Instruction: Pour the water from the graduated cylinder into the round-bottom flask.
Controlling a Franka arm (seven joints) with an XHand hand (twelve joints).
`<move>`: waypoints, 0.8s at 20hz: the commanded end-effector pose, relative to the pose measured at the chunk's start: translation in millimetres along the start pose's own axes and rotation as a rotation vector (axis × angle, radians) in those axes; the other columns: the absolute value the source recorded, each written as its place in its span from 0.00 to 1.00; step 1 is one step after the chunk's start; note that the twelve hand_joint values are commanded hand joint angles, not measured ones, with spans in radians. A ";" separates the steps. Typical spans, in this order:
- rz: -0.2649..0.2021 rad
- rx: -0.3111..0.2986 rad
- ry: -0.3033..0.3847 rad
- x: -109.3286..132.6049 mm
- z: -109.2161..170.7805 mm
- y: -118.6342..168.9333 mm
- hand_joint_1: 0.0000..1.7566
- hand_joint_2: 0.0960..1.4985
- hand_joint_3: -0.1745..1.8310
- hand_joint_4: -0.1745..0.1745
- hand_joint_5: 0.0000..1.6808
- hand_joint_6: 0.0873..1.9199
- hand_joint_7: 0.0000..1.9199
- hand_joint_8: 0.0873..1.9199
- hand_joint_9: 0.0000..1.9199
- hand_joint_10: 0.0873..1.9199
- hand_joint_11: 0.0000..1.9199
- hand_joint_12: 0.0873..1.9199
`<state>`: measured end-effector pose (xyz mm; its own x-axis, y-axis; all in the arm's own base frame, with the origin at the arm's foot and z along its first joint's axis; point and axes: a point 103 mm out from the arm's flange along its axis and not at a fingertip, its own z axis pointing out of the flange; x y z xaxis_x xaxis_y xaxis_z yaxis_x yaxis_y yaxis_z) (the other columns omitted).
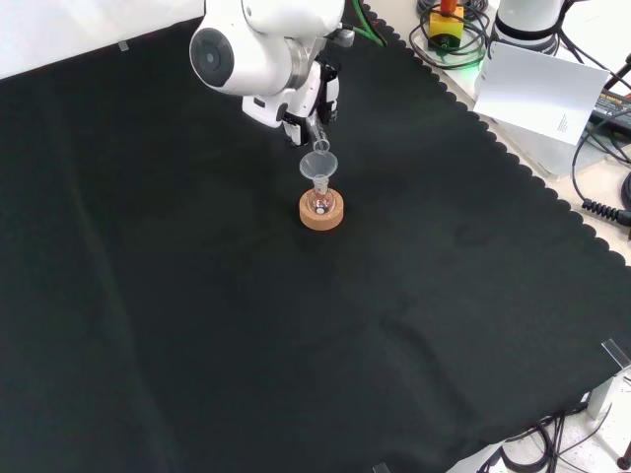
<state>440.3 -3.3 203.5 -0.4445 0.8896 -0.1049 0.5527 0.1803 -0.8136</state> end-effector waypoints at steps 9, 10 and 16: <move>0.078 0.086 -0.038 2.2 -8.2 -5.4 0.72 0.74 0.09 0.00 0.55 0.54 0.50 0.53 0.74 0.03 0.59 0.41; 0.079 0.086 -0.038 2.7 -9.2 -6.2 0.72 0.74 0.09 0.00 0.55 0.54 0.50 0.53 0.74 0.03 0.60 0.41; 0.092 0.113 -0.051 6.9 -13.8 -9.5 0.71 0.74 0.09 0.00 0.55 0.54 0.50 0.53 0.74 0.03 0.60 0.41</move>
<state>442.4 4.0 215.5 -0.4333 0.8794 -0.1973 0.5179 0.0638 -0.8531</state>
